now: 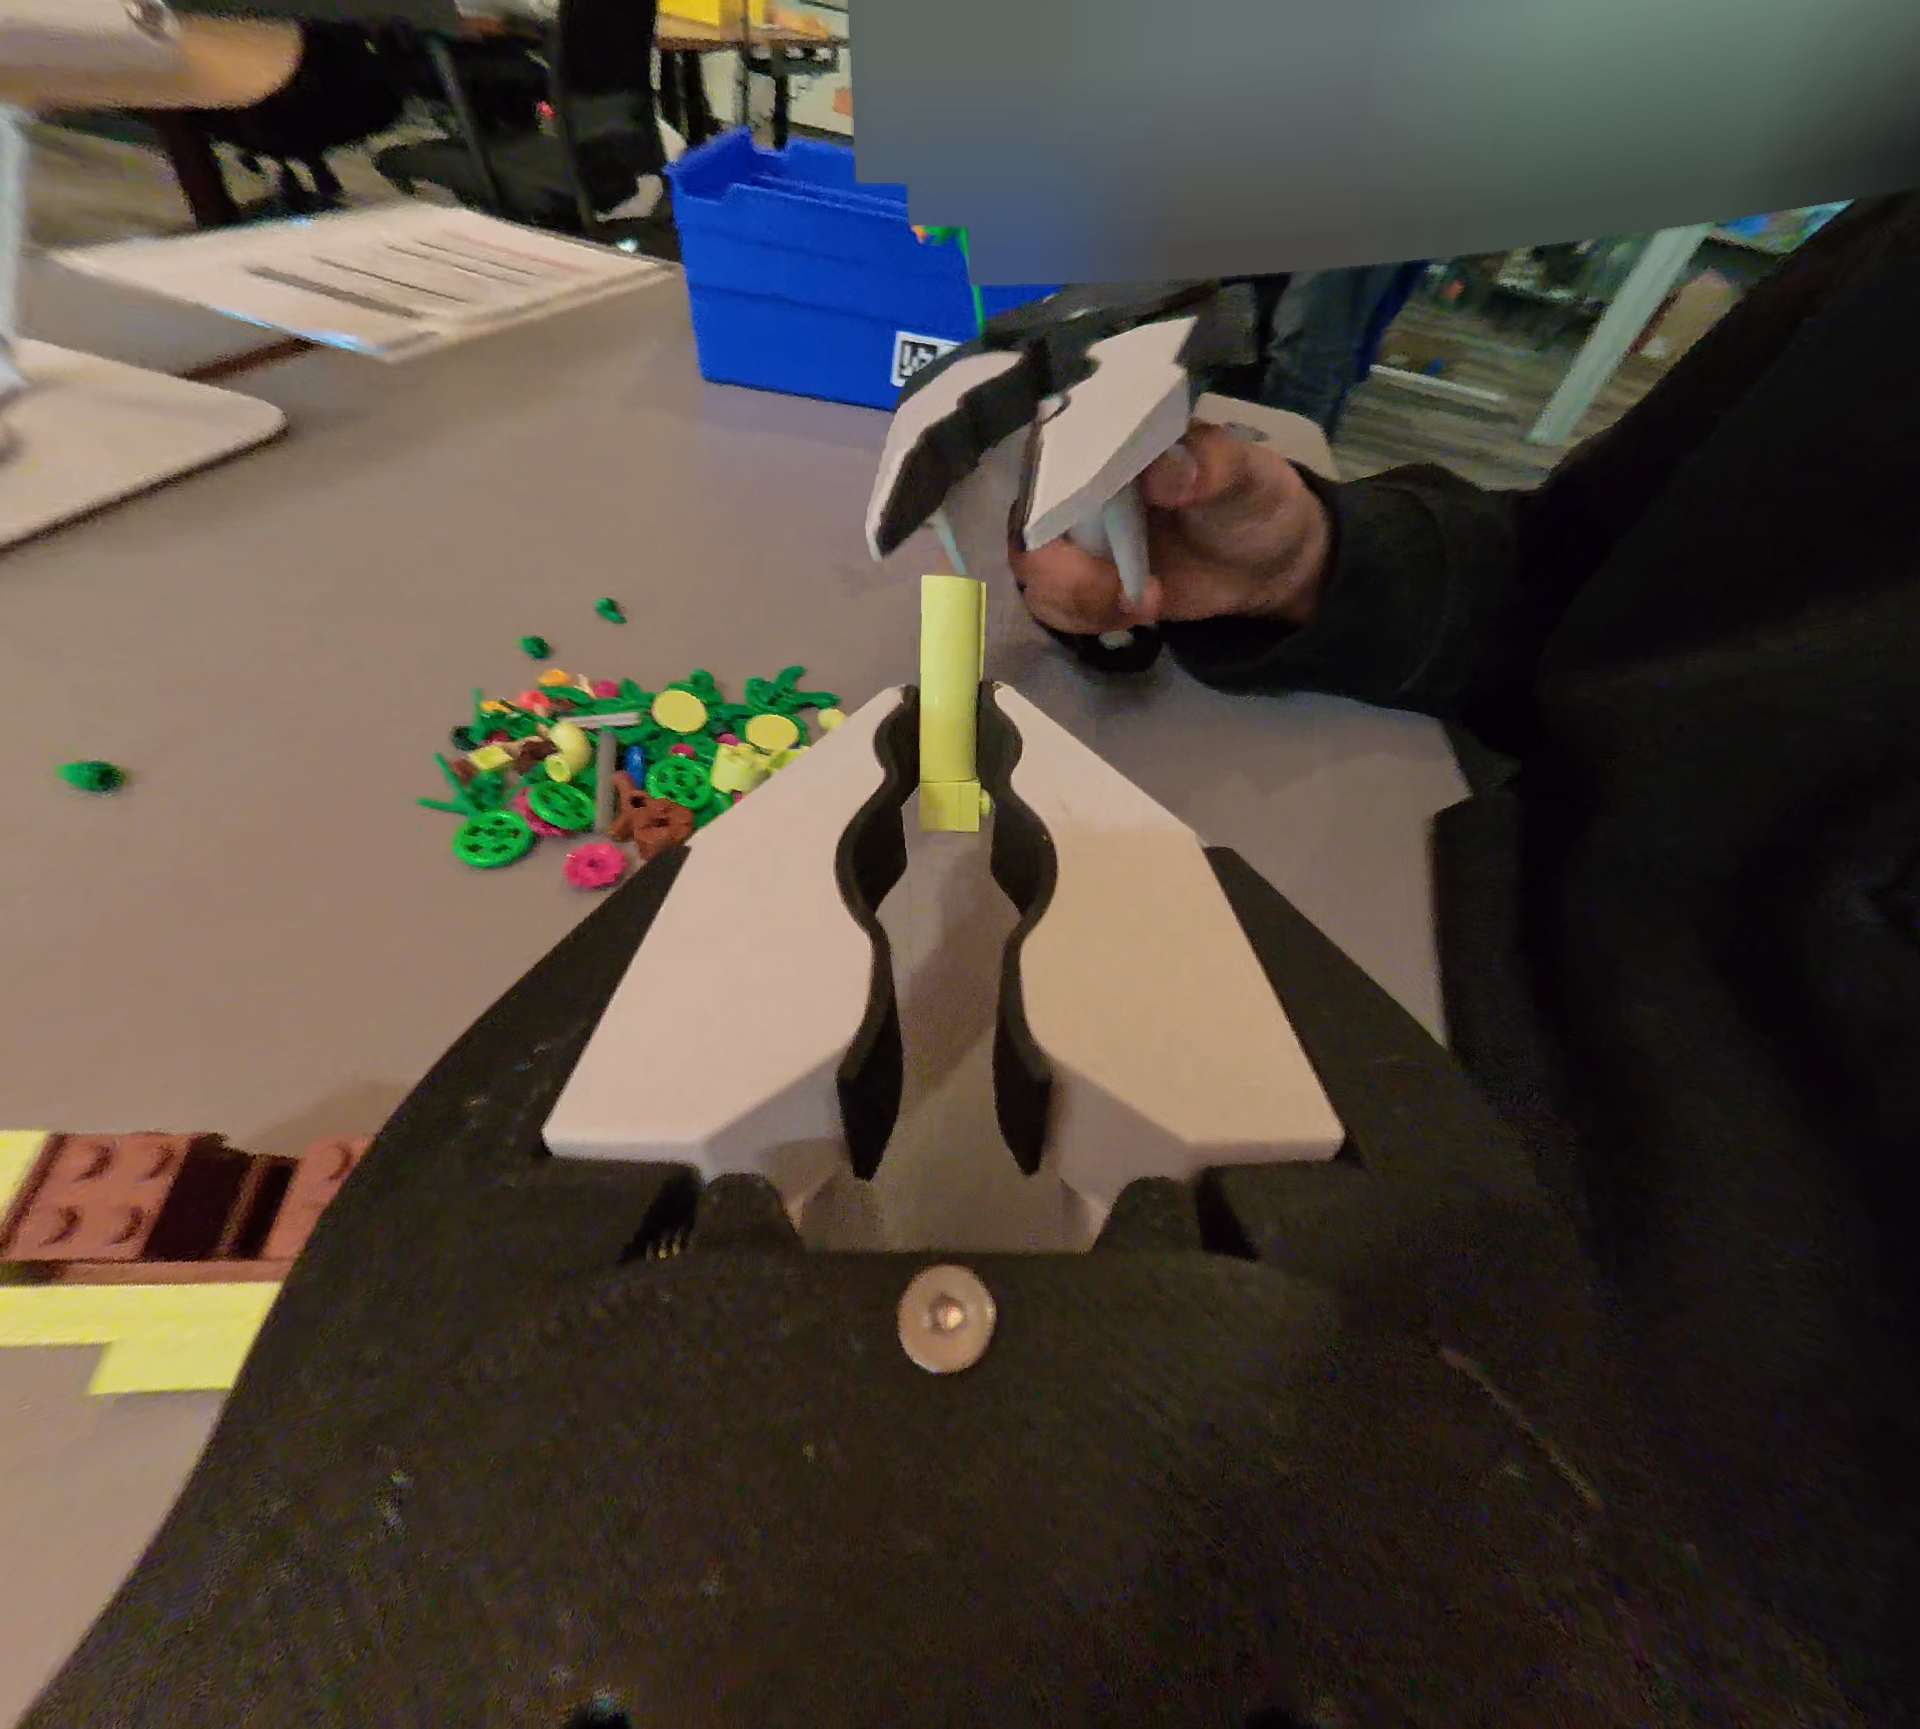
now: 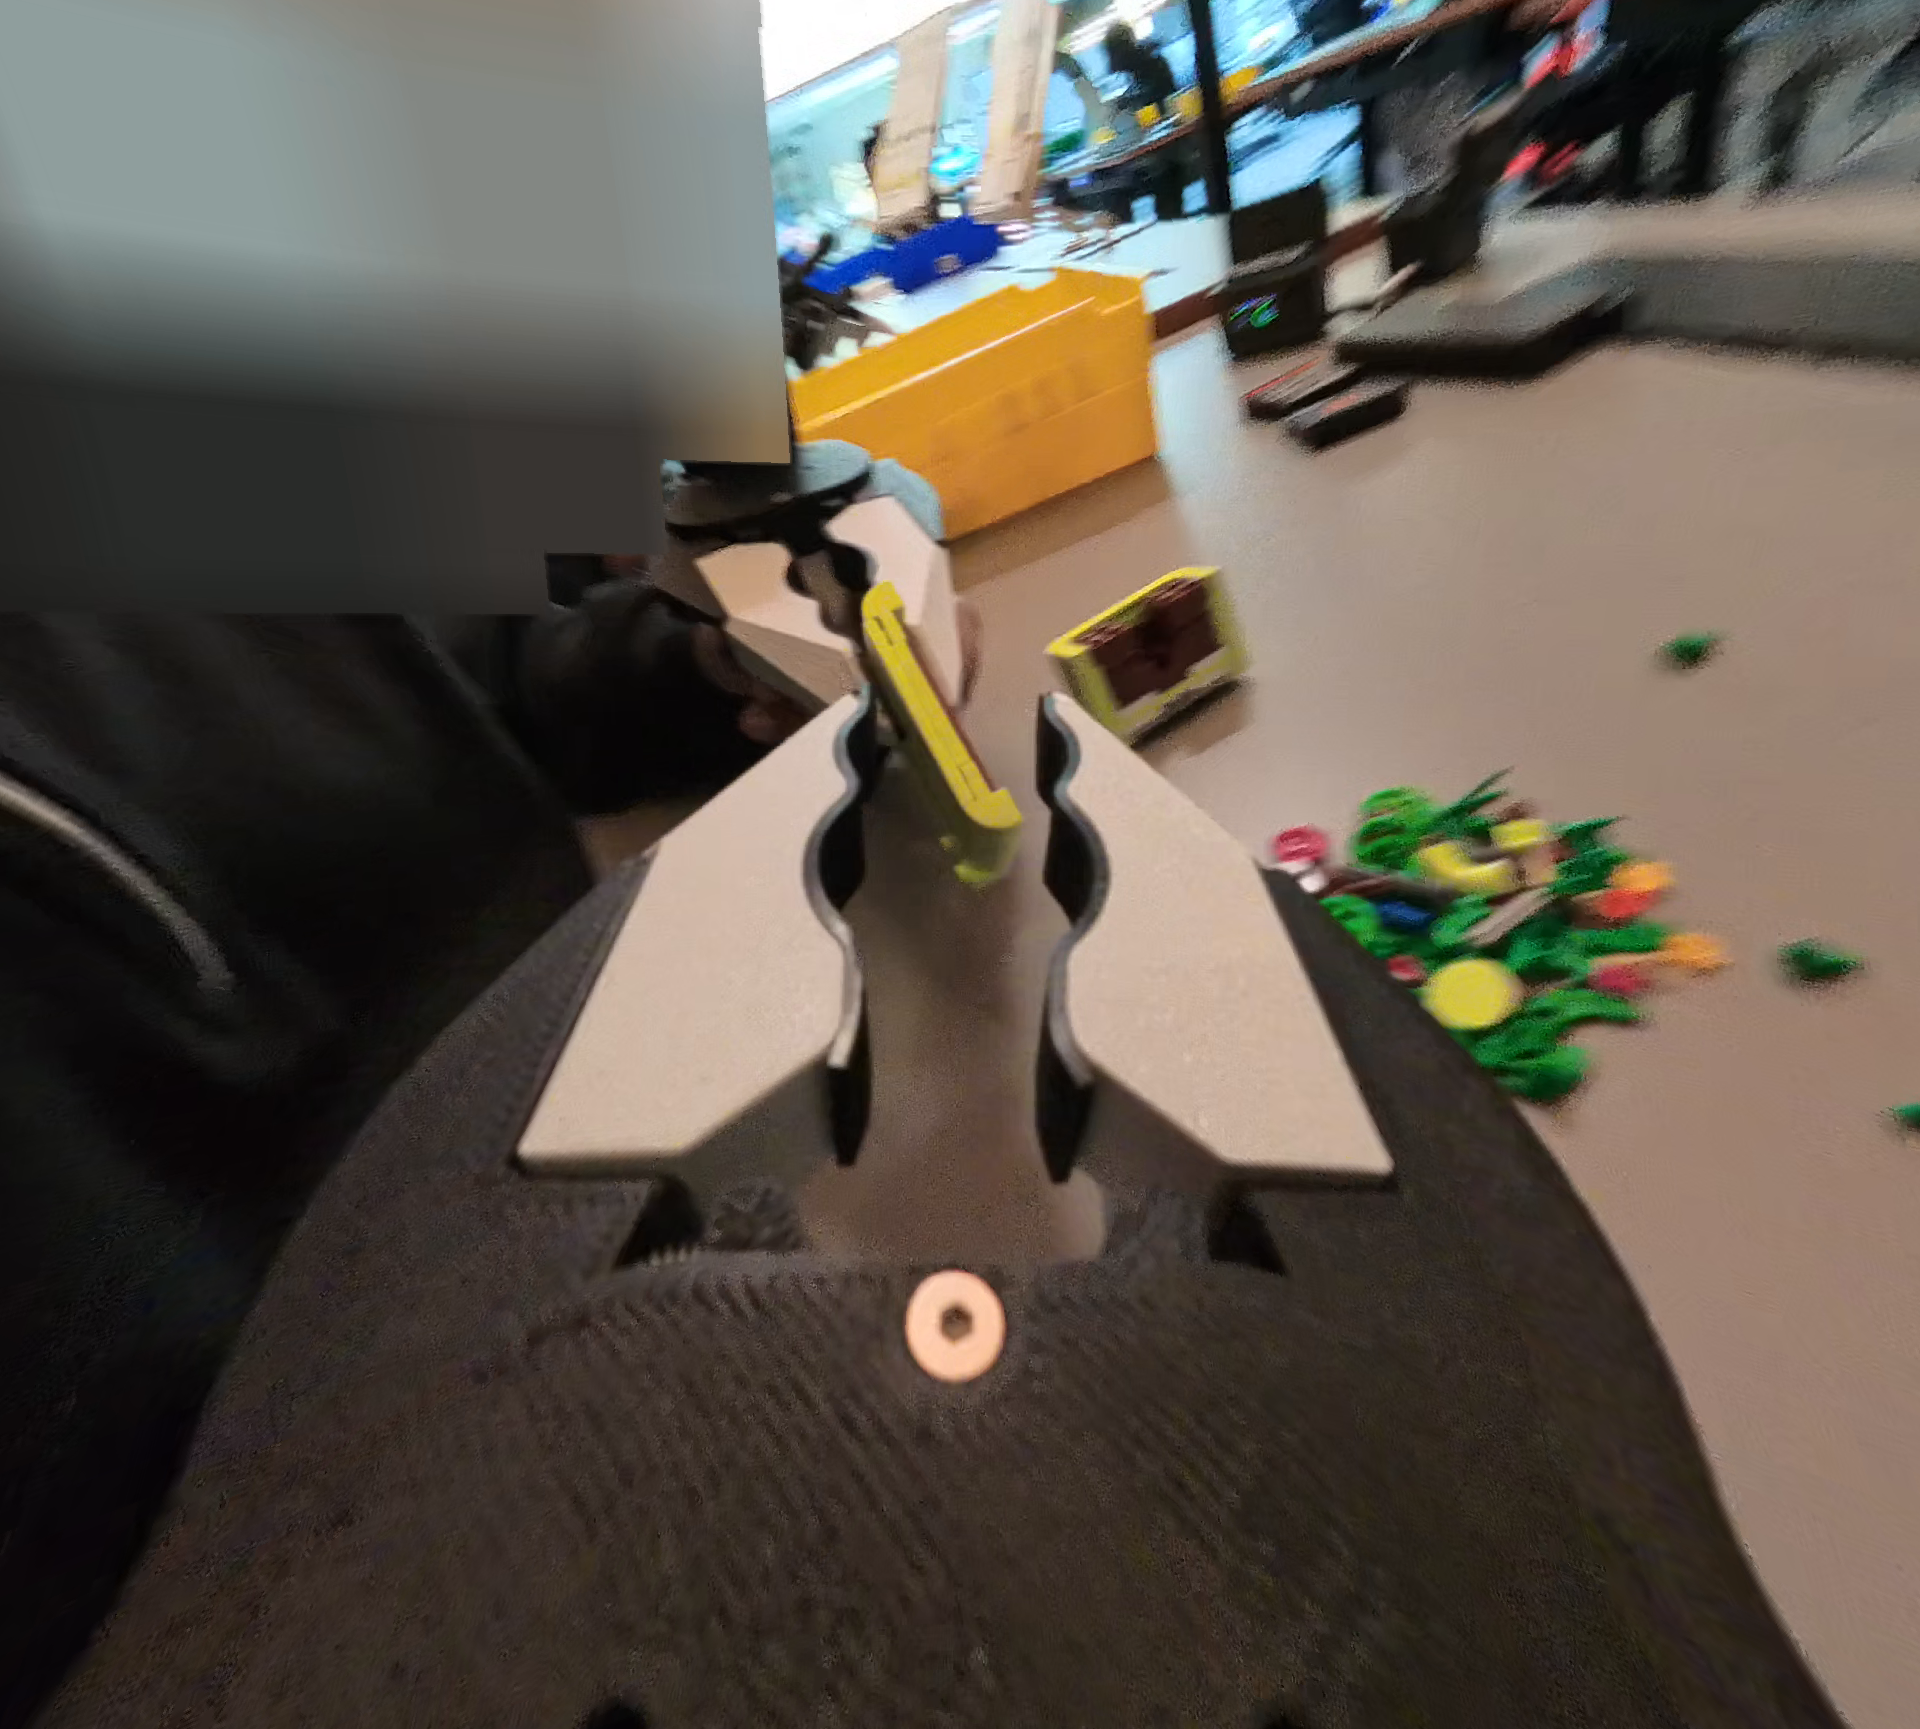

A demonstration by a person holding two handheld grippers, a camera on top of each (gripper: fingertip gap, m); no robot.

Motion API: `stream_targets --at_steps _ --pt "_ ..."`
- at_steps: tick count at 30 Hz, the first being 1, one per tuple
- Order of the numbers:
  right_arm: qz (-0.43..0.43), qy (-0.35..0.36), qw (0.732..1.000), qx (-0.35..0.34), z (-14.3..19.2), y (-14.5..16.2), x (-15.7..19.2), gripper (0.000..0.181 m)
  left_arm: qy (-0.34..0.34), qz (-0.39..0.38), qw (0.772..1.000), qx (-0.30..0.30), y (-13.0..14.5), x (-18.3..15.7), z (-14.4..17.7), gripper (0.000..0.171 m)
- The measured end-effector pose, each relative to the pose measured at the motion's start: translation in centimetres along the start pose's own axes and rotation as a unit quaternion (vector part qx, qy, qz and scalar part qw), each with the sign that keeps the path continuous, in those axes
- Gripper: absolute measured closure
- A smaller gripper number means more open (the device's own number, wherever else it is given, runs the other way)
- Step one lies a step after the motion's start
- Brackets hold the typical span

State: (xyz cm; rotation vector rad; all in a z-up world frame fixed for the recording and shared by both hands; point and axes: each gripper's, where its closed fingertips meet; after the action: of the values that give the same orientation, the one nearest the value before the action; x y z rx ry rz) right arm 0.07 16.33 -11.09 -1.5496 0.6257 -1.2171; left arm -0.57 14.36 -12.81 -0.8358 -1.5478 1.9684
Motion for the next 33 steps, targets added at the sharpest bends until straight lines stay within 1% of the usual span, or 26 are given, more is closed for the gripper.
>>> stream_targets --at_steps 2,3,6,8,9,11,15,18,20,22,24,25,26,27,28,30,31,33 --pt "0.113 0.057 0.992 0.010 0.2 -0.5 -0.1 0.147 -0.017 -0.030 0.999 0.001 0.0 0.2 0.0 0.166" --pt "0.174 0.081 0.981 0.021 0.2 -0.5 0.0 0.146 -0.020 -0.041 0.999 0.006 0.2 0.2 -0.1 0.166" --pt "0.336 0.129 0.932 0.046 -0.4 -0.1 0.9 0.149 -0.026 -0.072 0.997 0.015 0.7 0.0 -0.4 0.167" --pt "0.400 0.142 0.903 0.057 -0.8 0.5 1.4 0.155 -0.028 -0.084 0.996 0.024 0.9 -0.2 -0.6 0.167" --pt "0.417 0.142 0.896 0.063 -1.1 0.8 1.5 0.156 -0.029 -0.086 0.996 0.026 1.0 -0.2 -0.6 0.166" --pt "0.425 0.133 0.892 0.076 -1.4 1.5 1.8 0.157 -0.028 -0.083 0.996 0.035 1.2 -0.2 -0.7 0.167" --pt "0.416 0.120 0.898 0.081 -1.6 1.9 2.0 0.157 -0.028 -0.100 0.994 0.038 1.3 -0.3 -0.7 0.167" --pt "0.371 0.092 0.921 0.071 -1.5 1.8 2.4 0.156 -0.036 -0.151 0.986 0.059 2.0 -0.3 -0.7 0.166" --pt "0.330 0.072 0.938 0.071 -1.5 1.9 2.4 0.155 -0.054 -0.193 0.976 0.090 2.9 0.1 -0.7 0.166" --pt "0.293 0.050 0.951 0.084 -1.6 2.6 2.4 0.153 -0.057 -0.223 0.966 0.117 3.7 -0.1 -0.8 0.166" --pt "0.261 0.032 0.959 0.110 -2.0 3.7 2.3 0.150 -0.042 -0.225 0.964 0.132 4.3 -0.7 -1.0 0.166" --pt "0.249 0.024 0.960 0.122 -2.2 4.3 2.3 0.153 -0.030 -0.218 0.965 0.139 4.6 -1.1 -1.1 0.166" --pt "0.240 0.016 0.961 0.134 -2.3 4.8 2.4 0.167 -0.020 -0.212 0.966 0.146 4.8 -1.3 -1.2 0.166" --pt "0.230 0.010 0.962 0.144 -2.4 5.2 2.4 0.173 -0.017 -0.208 0.966 0.149 5.0 -1.4 -1.2 0.166" --pt "0.215 0.008 0.965 0.147 -2.5 5.4 2.4 0.173 -0.019 -0.208 0.966 0.152 5.1 -1.2 -1.1 0.166" --pt "0.160 -0.008 0.978 0.134 -2.6 5.1 2.5 0.174 -0.011 -0.201 0.969 0.142 4.9 -1.4 -1.0 0.166" --pt "0.120 -0.020 0.985 0.120 -2.5 4.6 2.6 0.174 -0.009 -0.193 0.972 0.131 4.5 -1.5 -0.9 0.162" --pt "0.023 -0.051 0.996 0.073 -2.4 3.3 2.8 0.175 -0.003 -0.171 0.978 0.115 4.0 -1.6 -0.8 0.147"
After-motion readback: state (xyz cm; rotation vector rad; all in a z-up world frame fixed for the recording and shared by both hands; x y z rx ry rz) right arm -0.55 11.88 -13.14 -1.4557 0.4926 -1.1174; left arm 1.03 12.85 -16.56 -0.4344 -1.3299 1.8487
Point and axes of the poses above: each gripper's, where its closed fingertips meet, z back along the fingers, y out of its underside, x = y × z across the jaws, and after that the axes turned 1 degree about -y, right-handed
